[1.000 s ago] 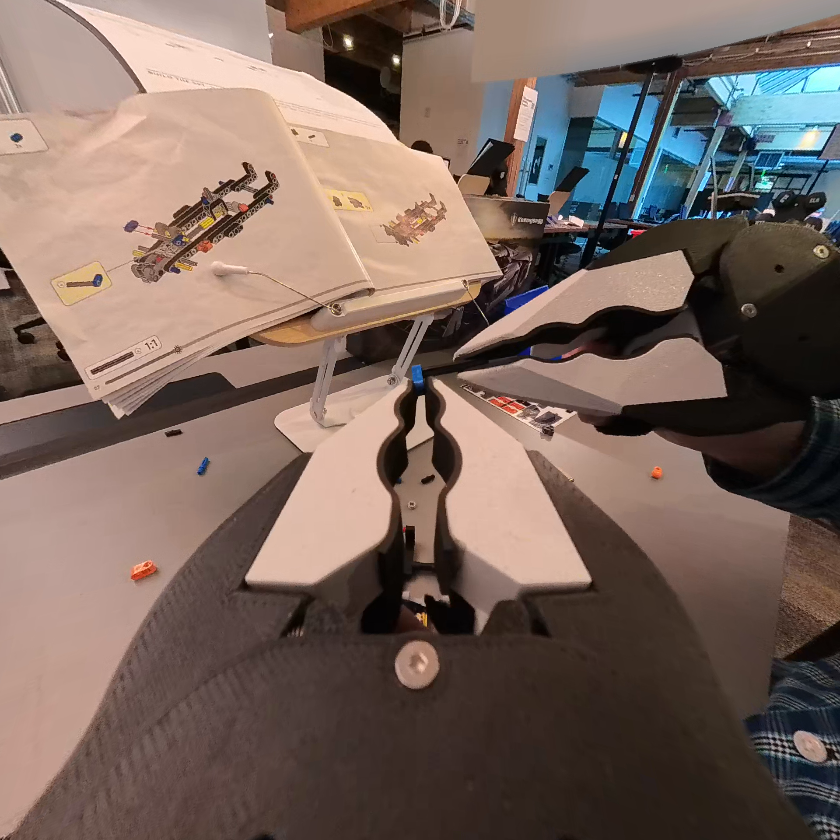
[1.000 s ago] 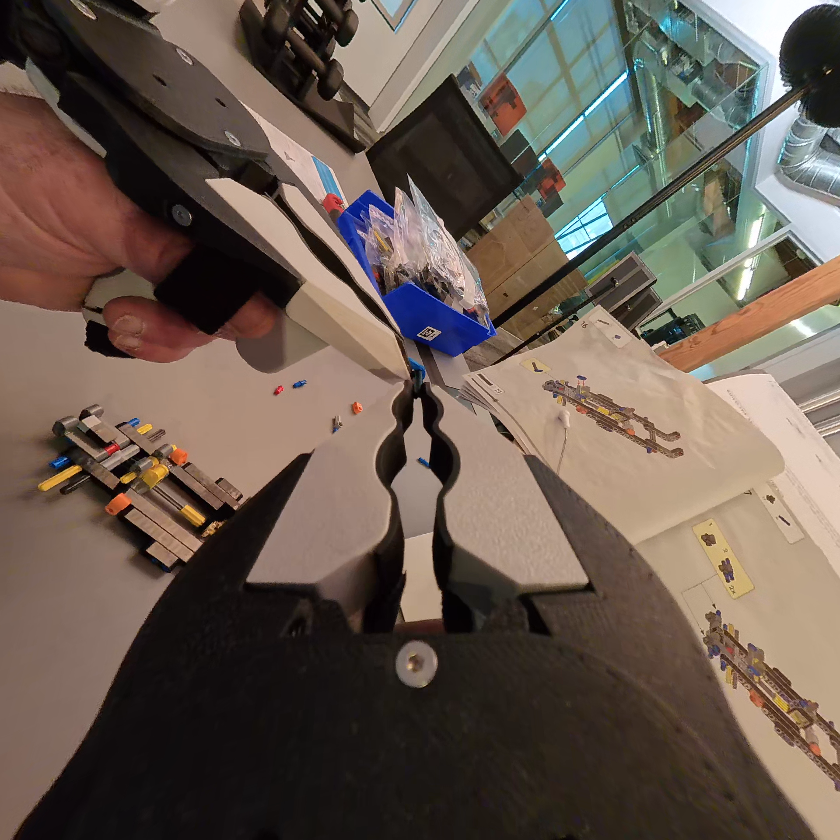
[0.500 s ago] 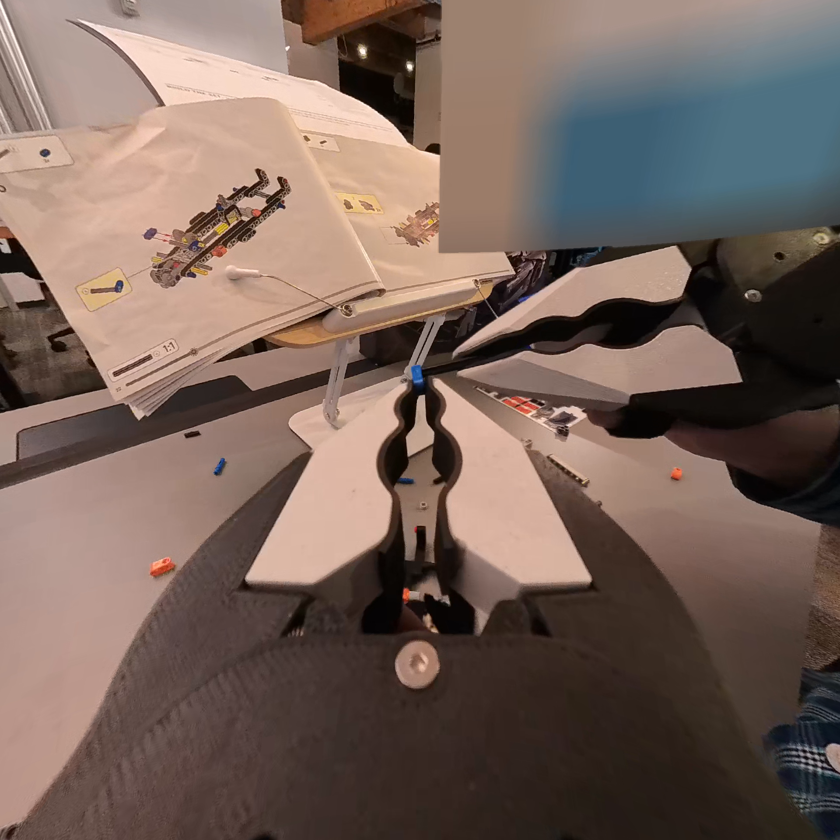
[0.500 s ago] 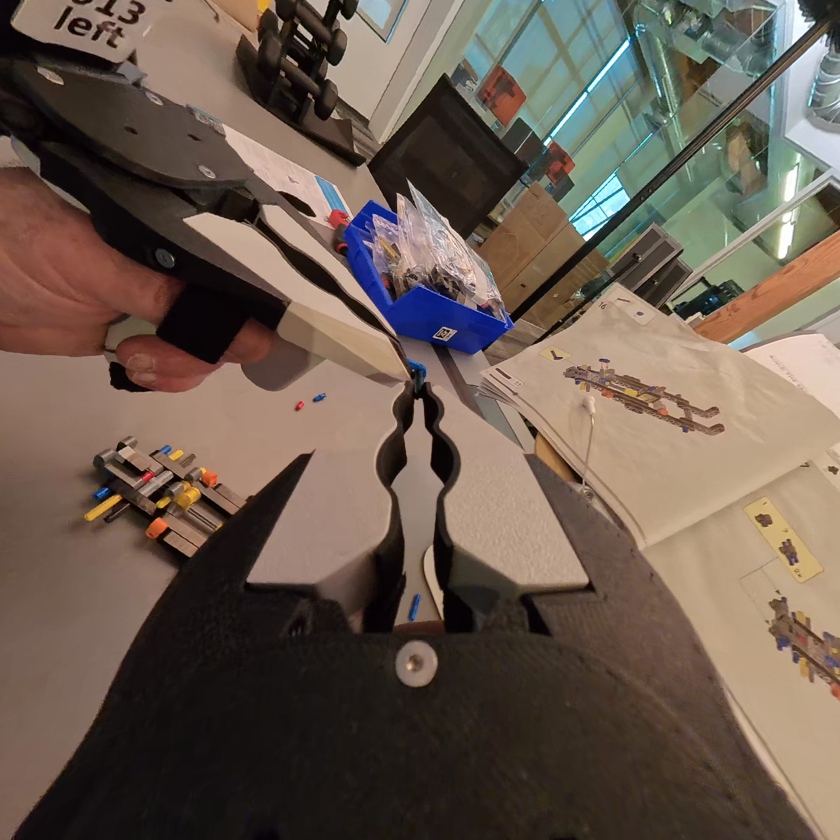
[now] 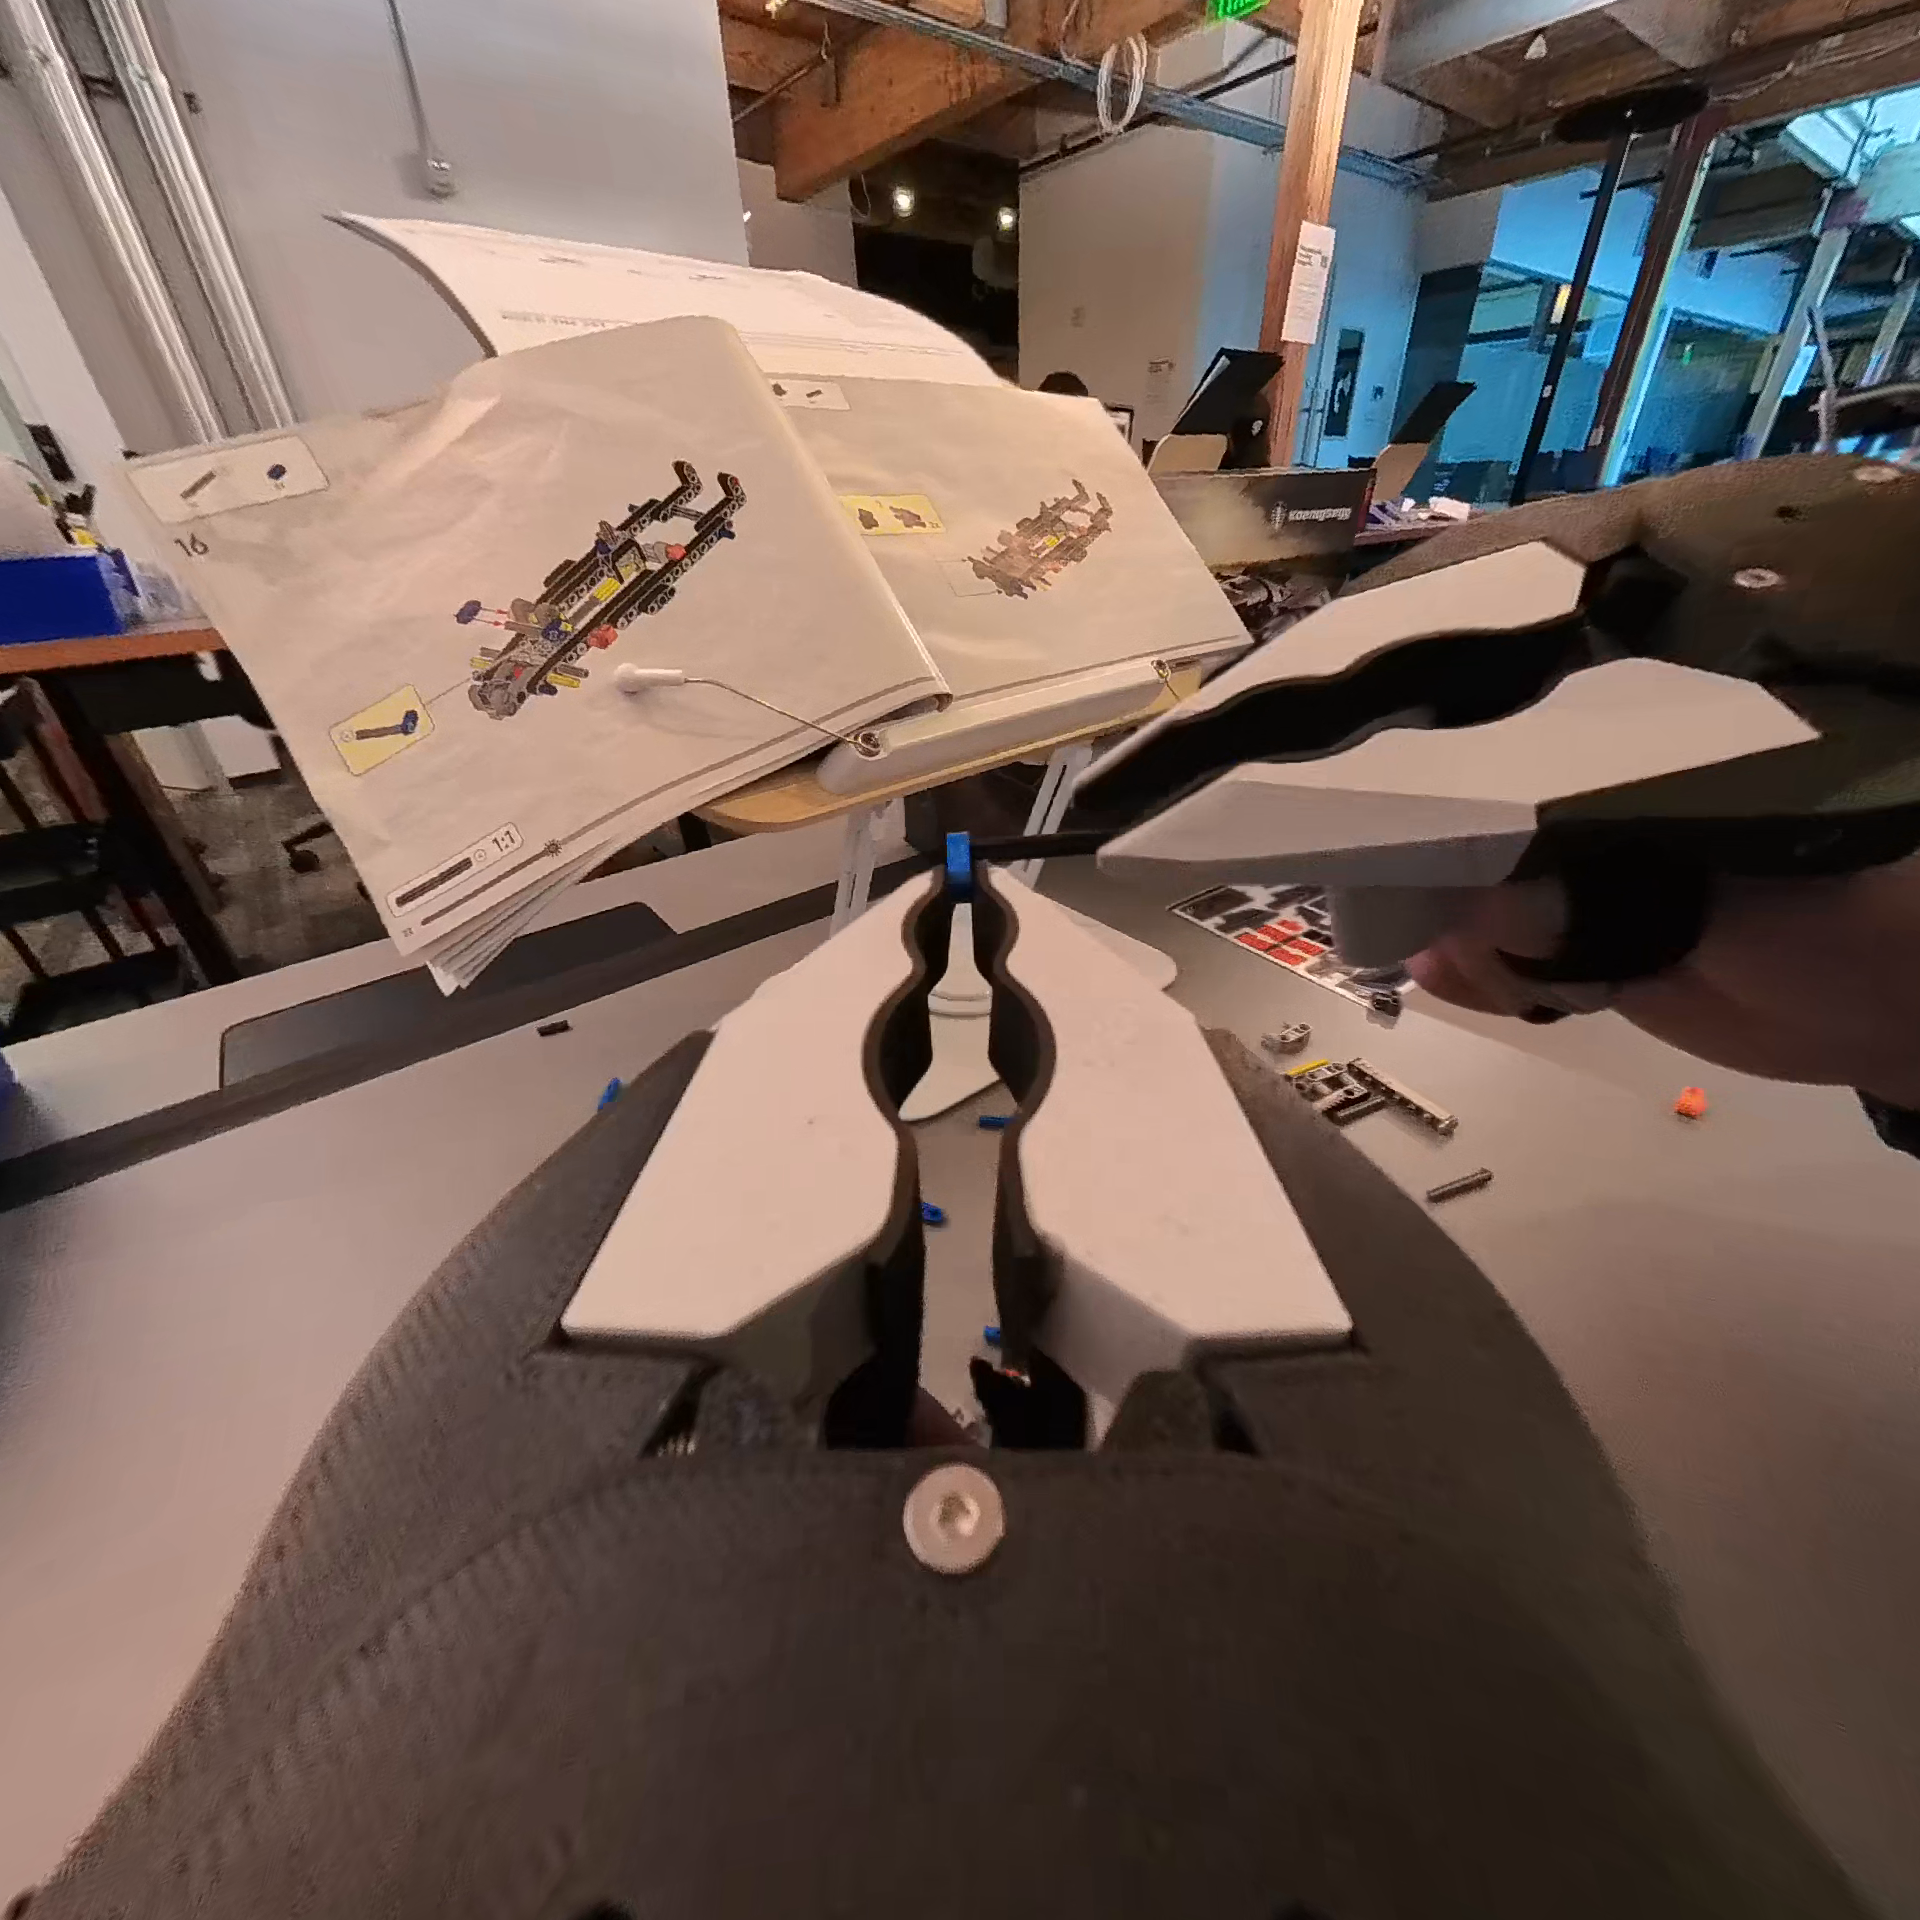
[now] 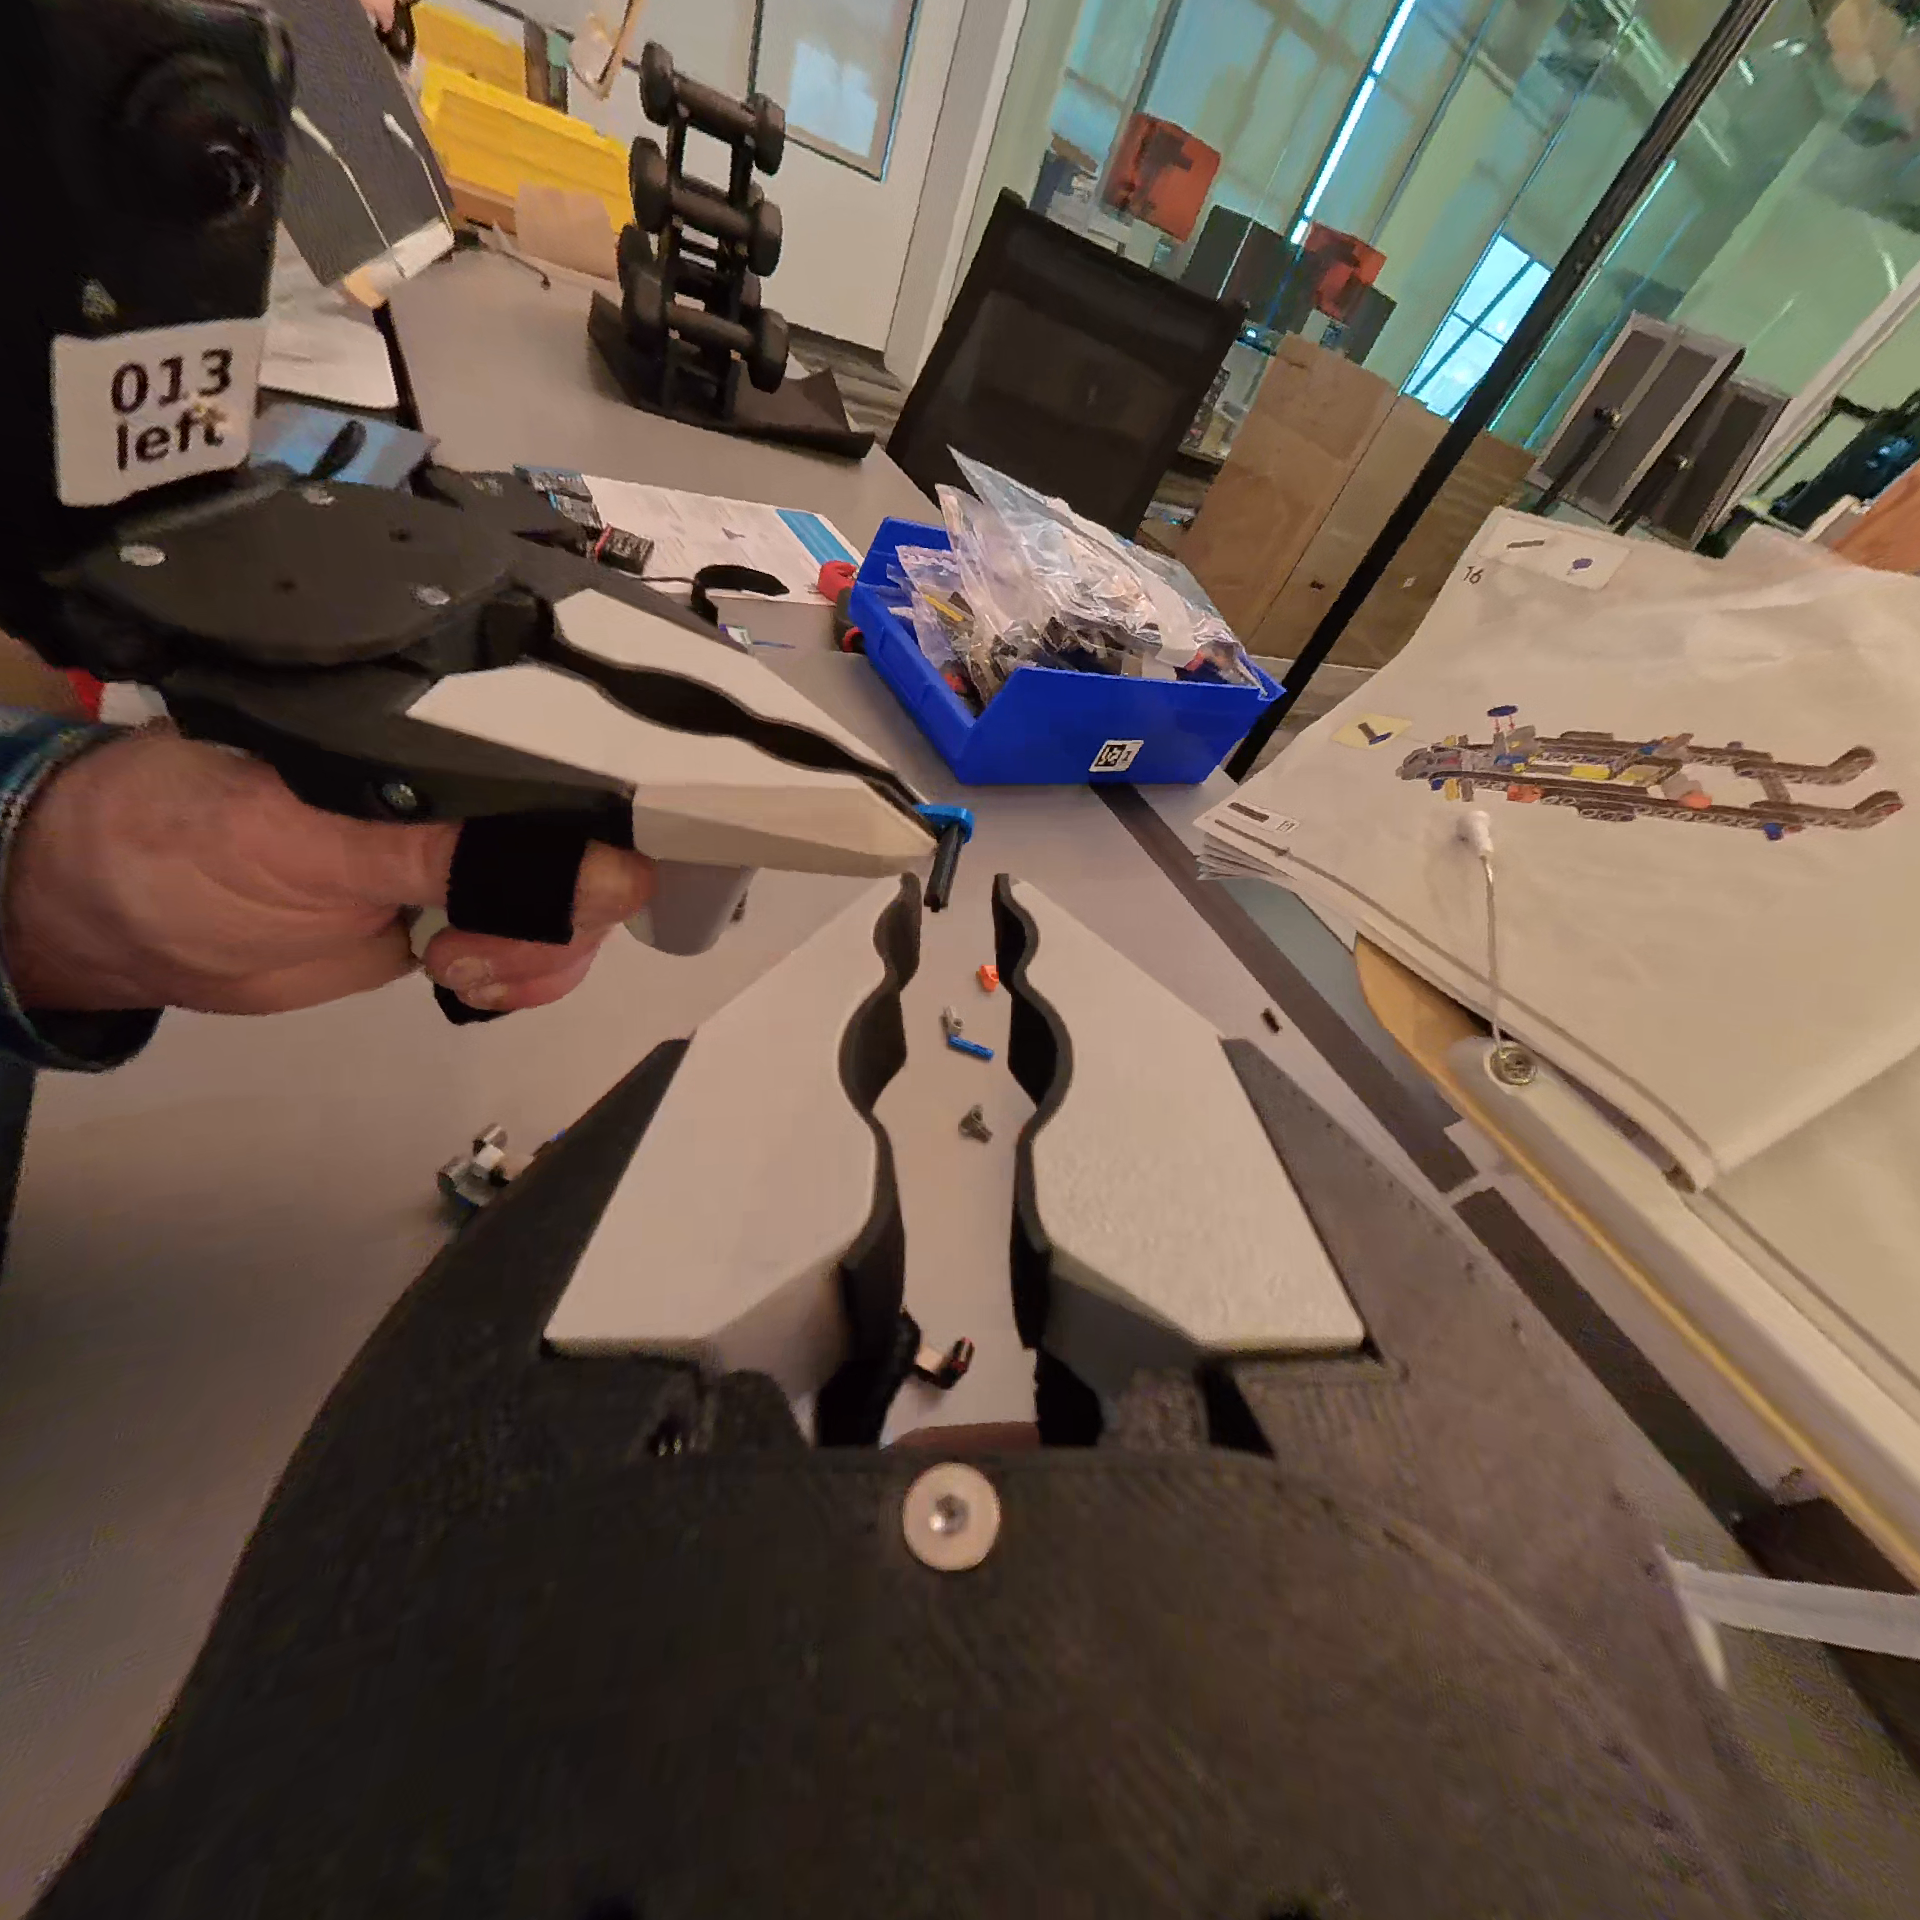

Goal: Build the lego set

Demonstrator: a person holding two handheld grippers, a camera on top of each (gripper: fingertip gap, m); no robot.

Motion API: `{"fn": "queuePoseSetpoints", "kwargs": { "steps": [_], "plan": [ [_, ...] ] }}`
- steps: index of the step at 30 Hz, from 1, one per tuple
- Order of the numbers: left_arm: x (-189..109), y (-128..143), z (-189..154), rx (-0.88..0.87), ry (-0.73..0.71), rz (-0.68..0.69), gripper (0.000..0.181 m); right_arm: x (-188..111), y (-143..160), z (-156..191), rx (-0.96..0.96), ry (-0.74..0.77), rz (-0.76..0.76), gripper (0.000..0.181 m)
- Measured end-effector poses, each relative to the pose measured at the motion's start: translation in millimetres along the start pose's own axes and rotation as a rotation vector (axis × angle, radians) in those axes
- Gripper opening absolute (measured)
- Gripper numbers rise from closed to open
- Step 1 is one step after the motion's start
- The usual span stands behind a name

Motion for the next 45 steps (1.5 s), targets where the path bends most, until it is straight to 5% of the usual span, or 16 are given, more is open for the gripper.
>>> {"fn": "queuePoseSetpoints", "kwargs": {
  "steps": [18, 45],
  "plan": [
    [-1.4, -5.0, -5.7, 0.073, -0.008, -0.025, 0.002, 0.1, -4.4, -0.4, 0.118, -0.020, -0.037, 0.001],
    [-2.2, -8.8, -9.9, -0.059, -0.002, -0.065, 0.001, -3.1, -9.3, 2.3, 0.141, 0.035, -0.083, 0.001]
  ]
}}
Point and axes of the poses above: each gripper's, where its closed fingertips meet, x out along the fingers, y out of its underside, z = x × y across the jaws, the point moved 6 cm from there along -x, back along the fingers, and after that the axes turned 10 degrees about -x, right-handed, at the moved point
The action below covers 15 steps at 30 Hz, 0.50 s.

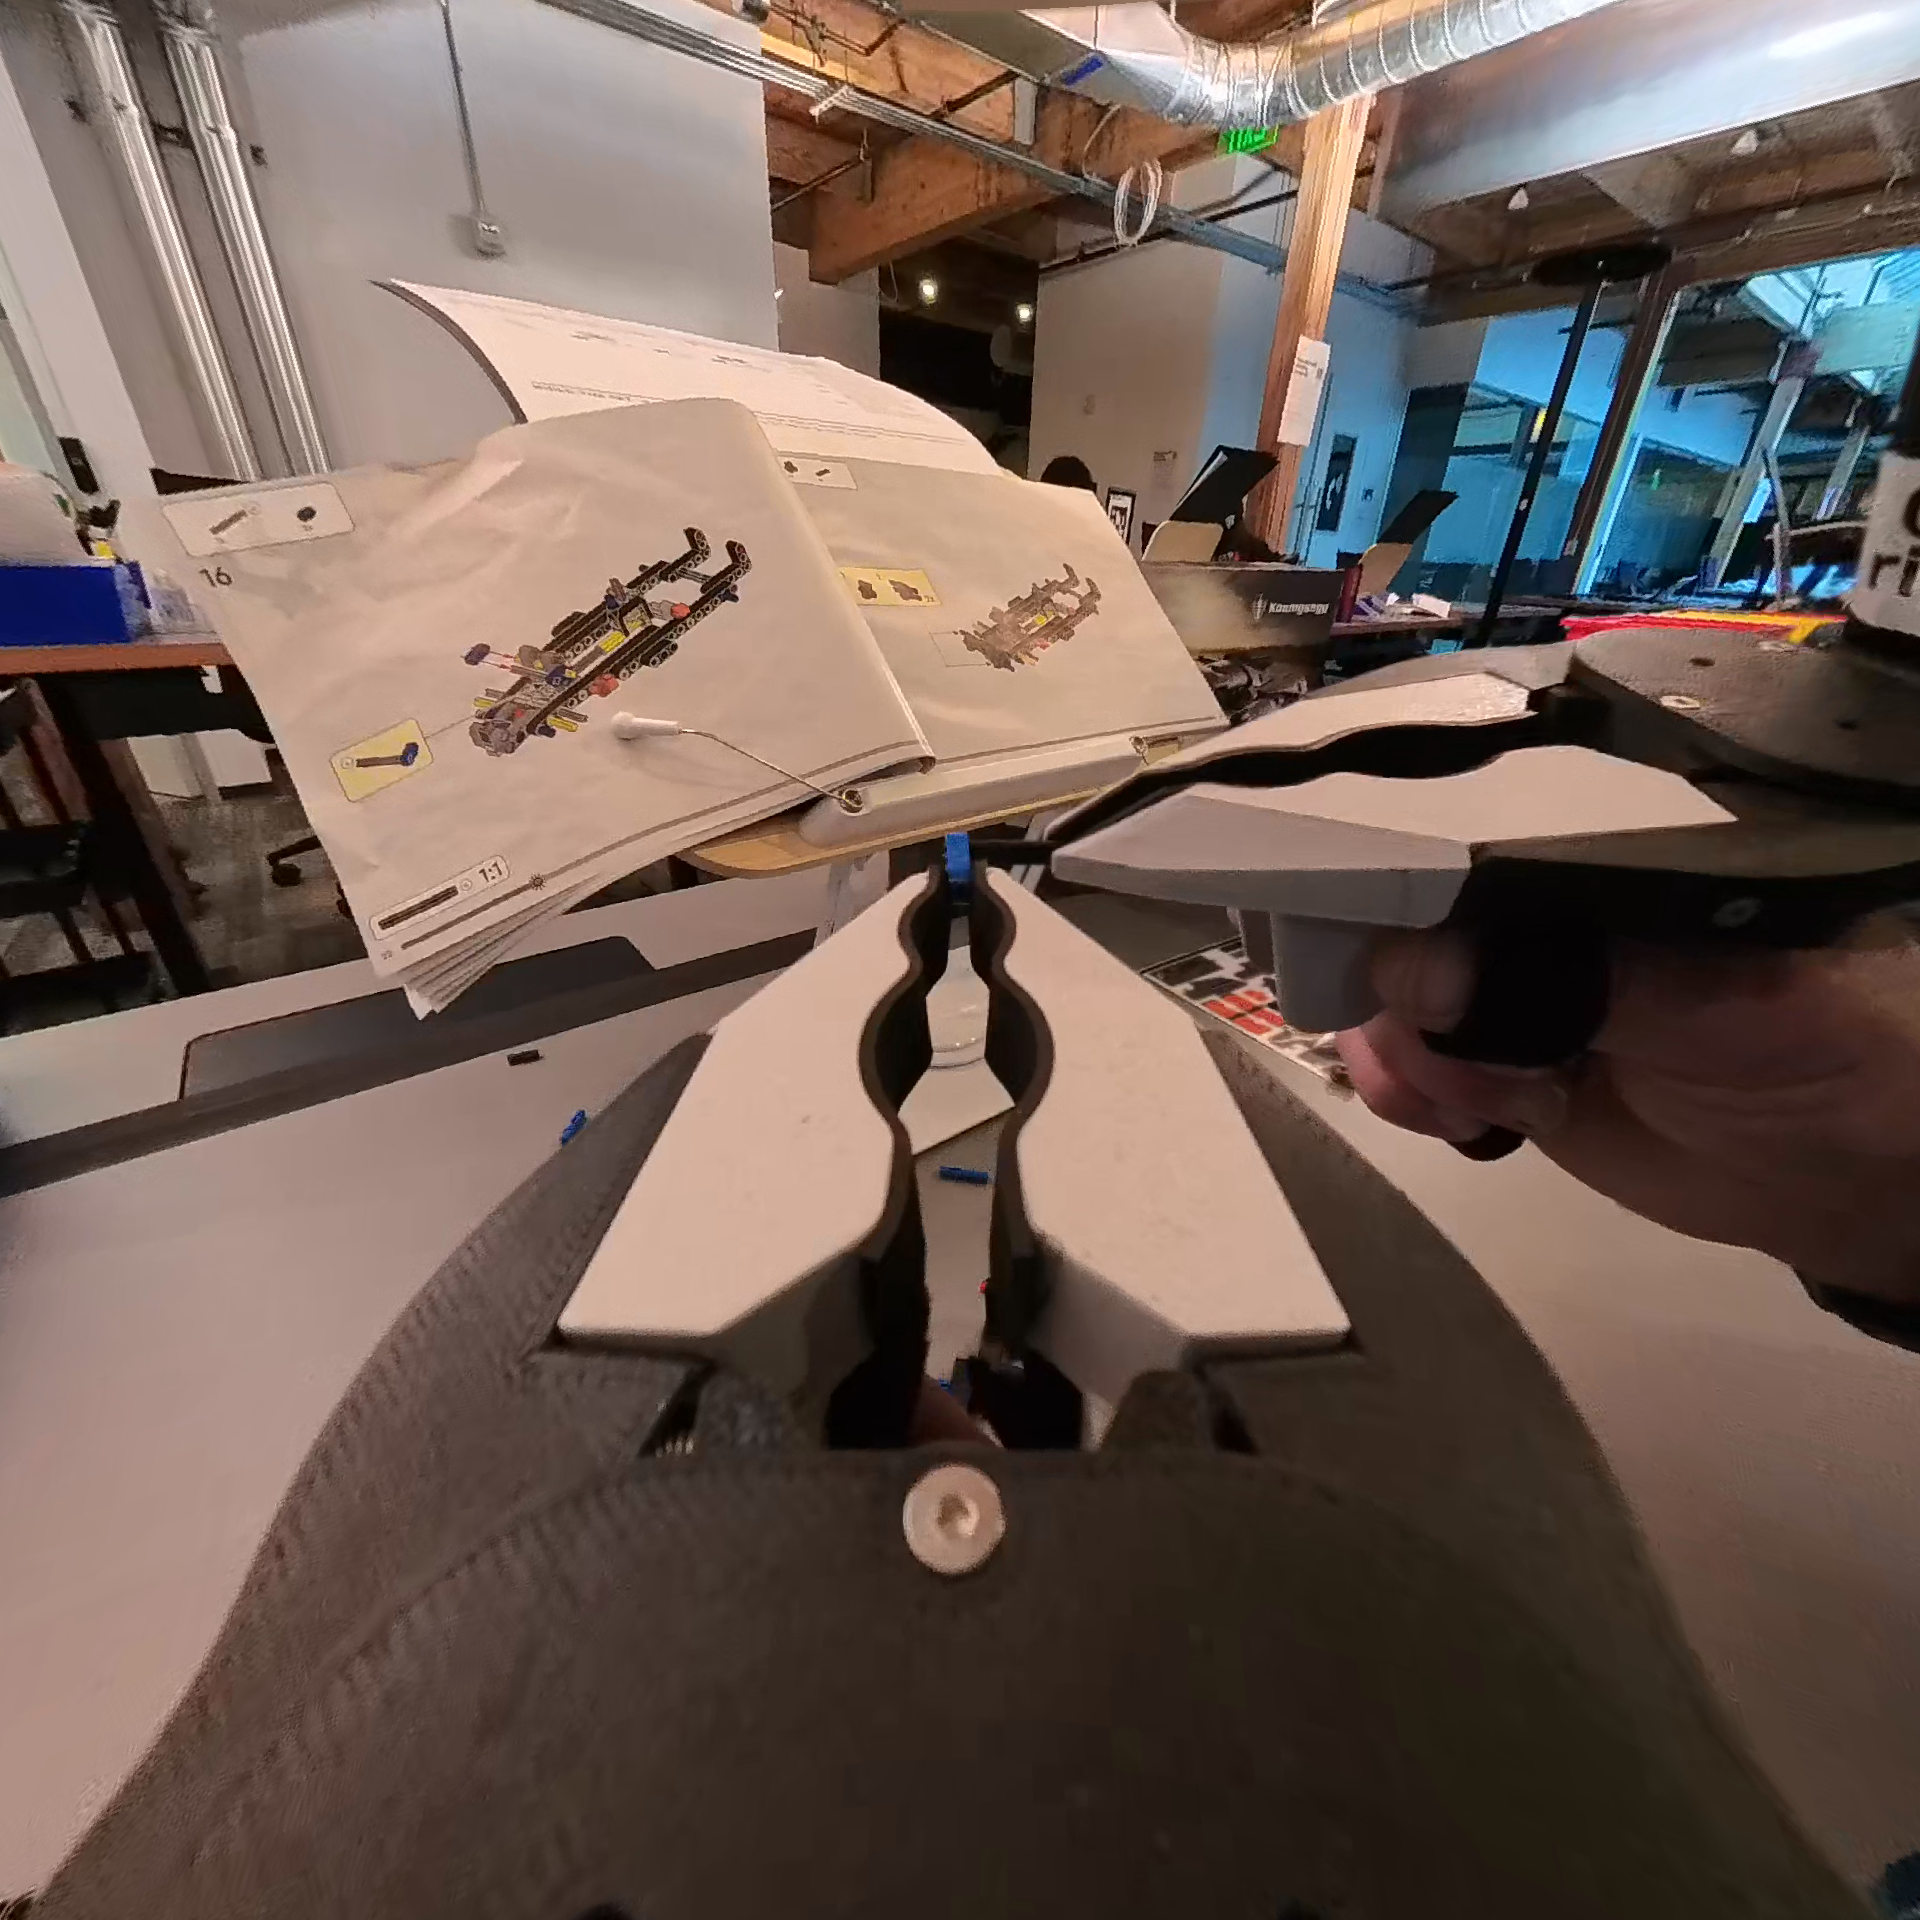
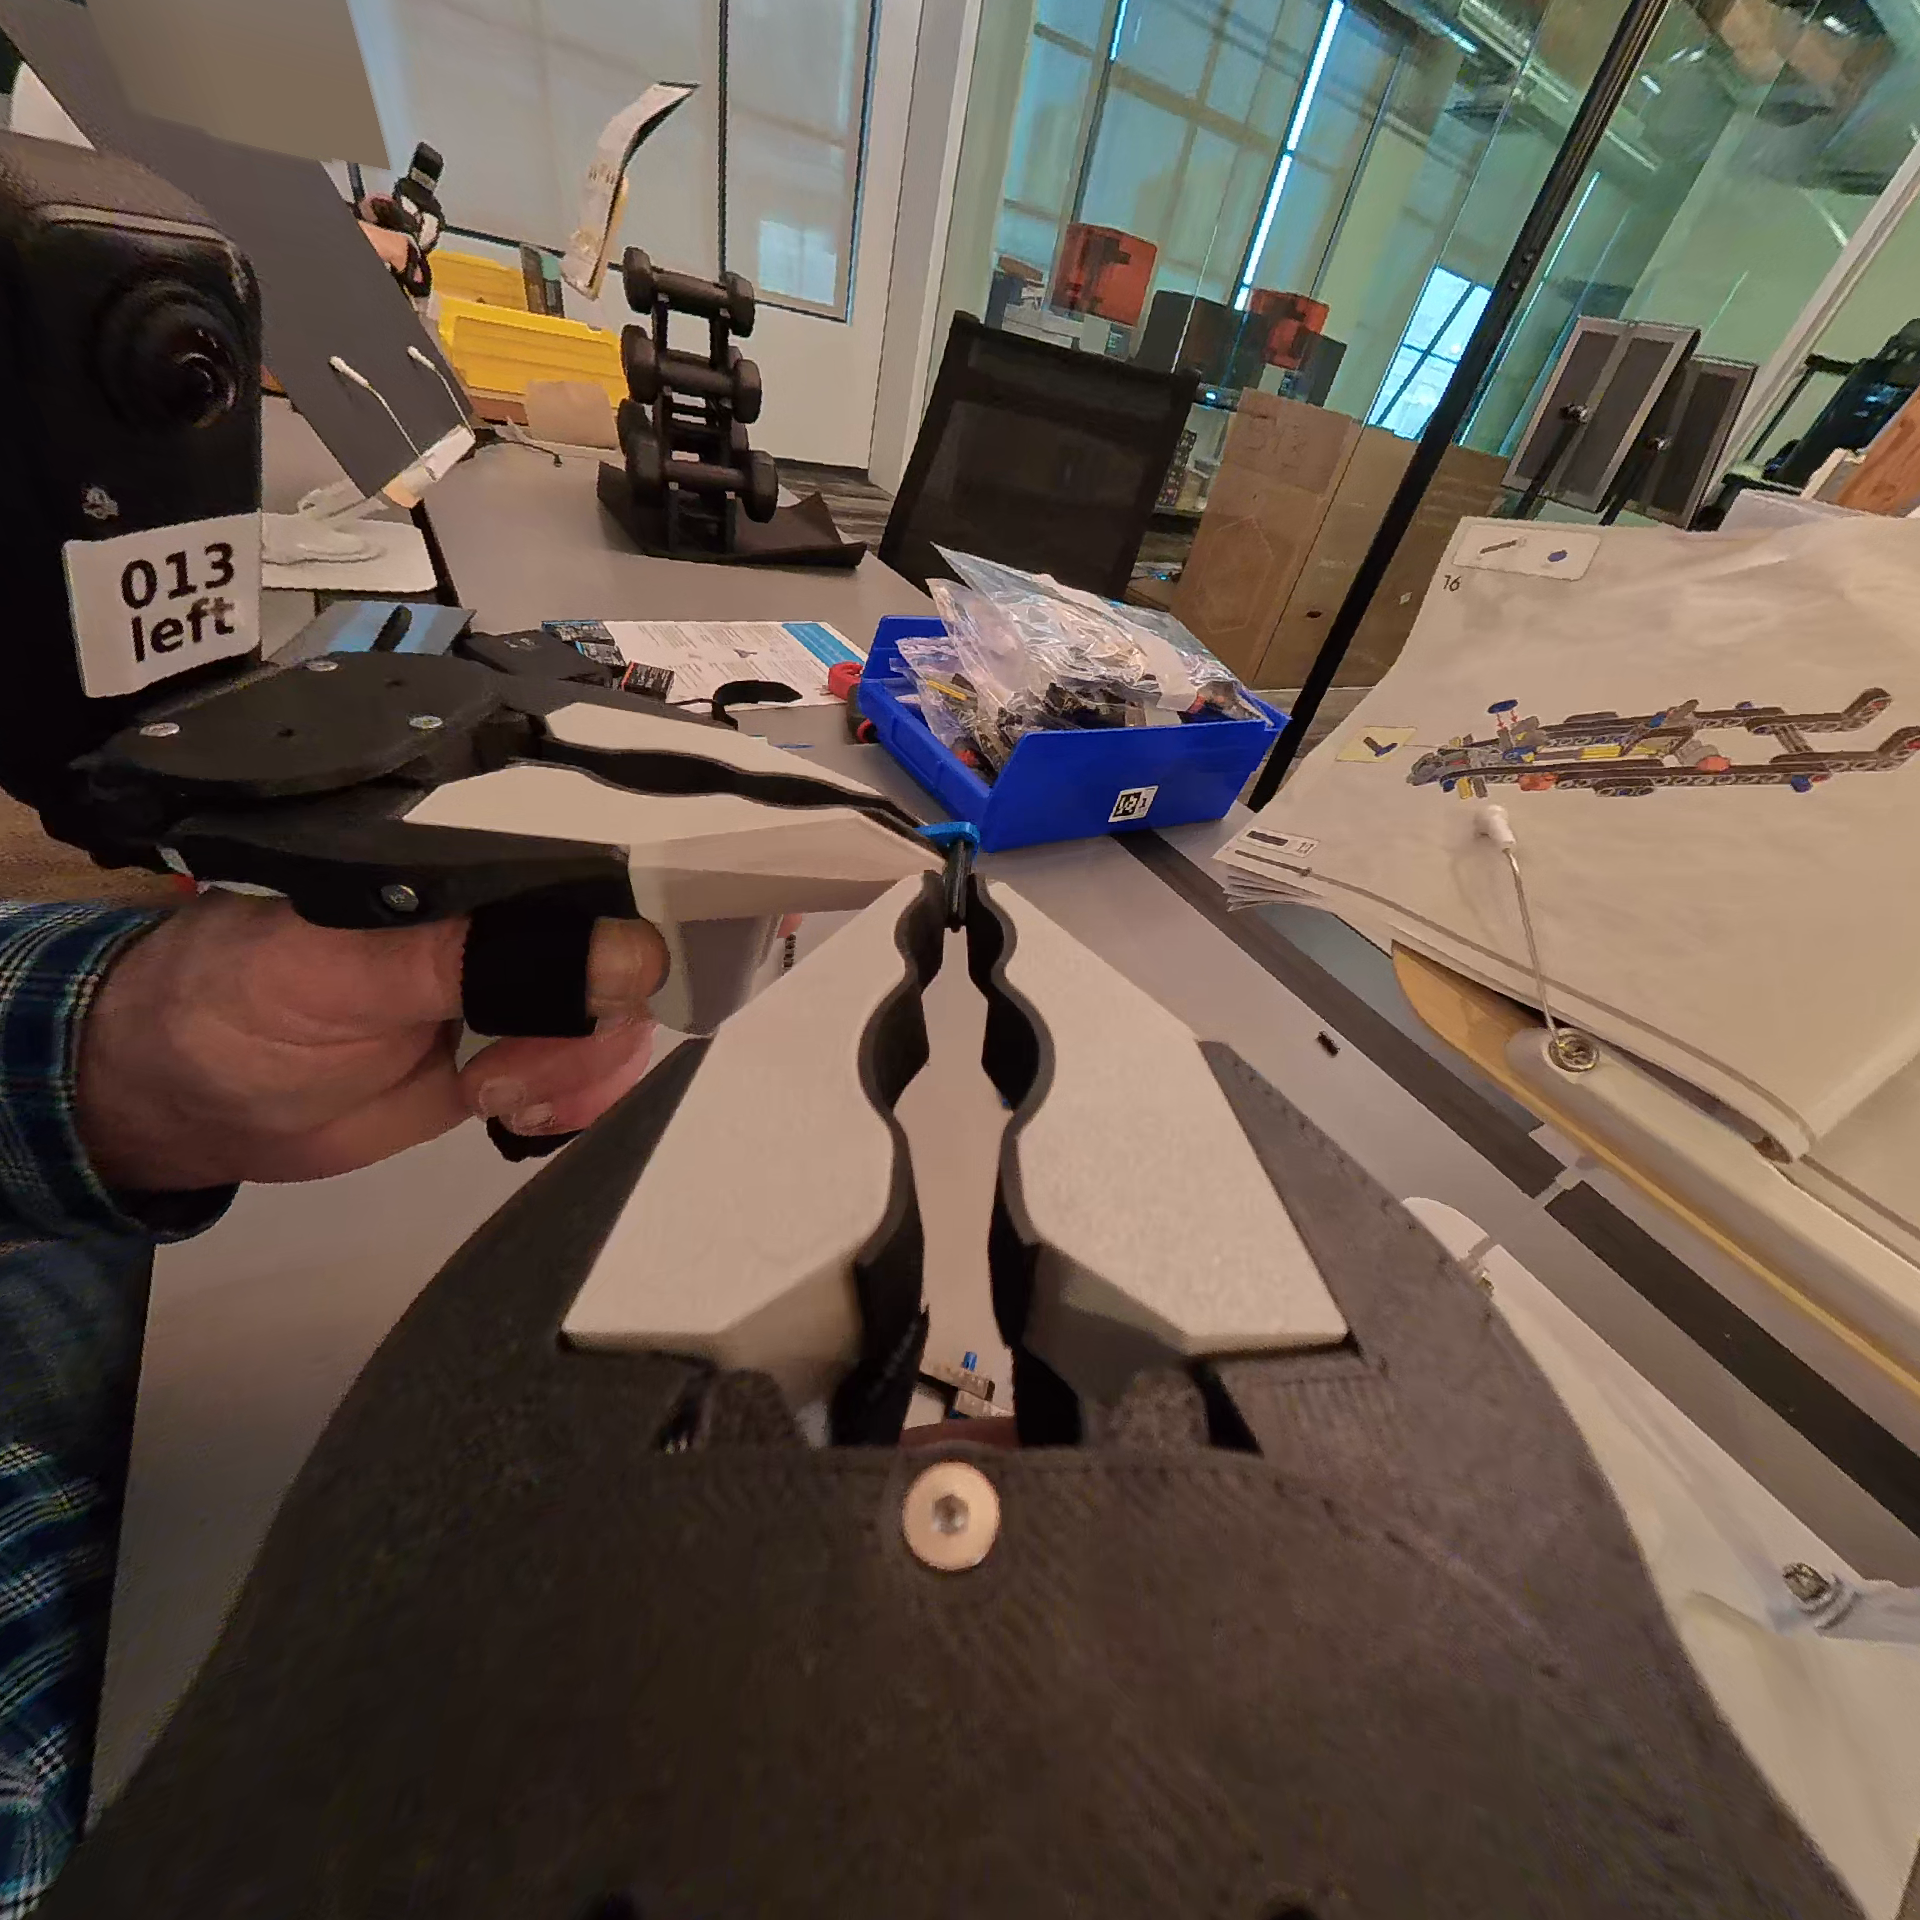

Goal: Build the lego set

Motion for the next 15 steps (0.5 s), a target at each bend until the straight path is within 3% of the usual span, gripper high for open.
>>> {"fn": "queuePoseSetpoints", "kwargs": {
  "steps": [11, 15],
  "plan": [
    [2.2, 2.9, -6.5, 0.123, 0.020, 0.037, 0.002, 0.6, 3.5, -1.2, 0.016, -0.009, 0.011, 0.001],
    [2.2, 1.6, -5.9, 0.082, 0.015, 0.028, 0.002, 1.6, 1.9, -1.6, 0.013, -0.004, 0.007, 0.001]
  ]
}}
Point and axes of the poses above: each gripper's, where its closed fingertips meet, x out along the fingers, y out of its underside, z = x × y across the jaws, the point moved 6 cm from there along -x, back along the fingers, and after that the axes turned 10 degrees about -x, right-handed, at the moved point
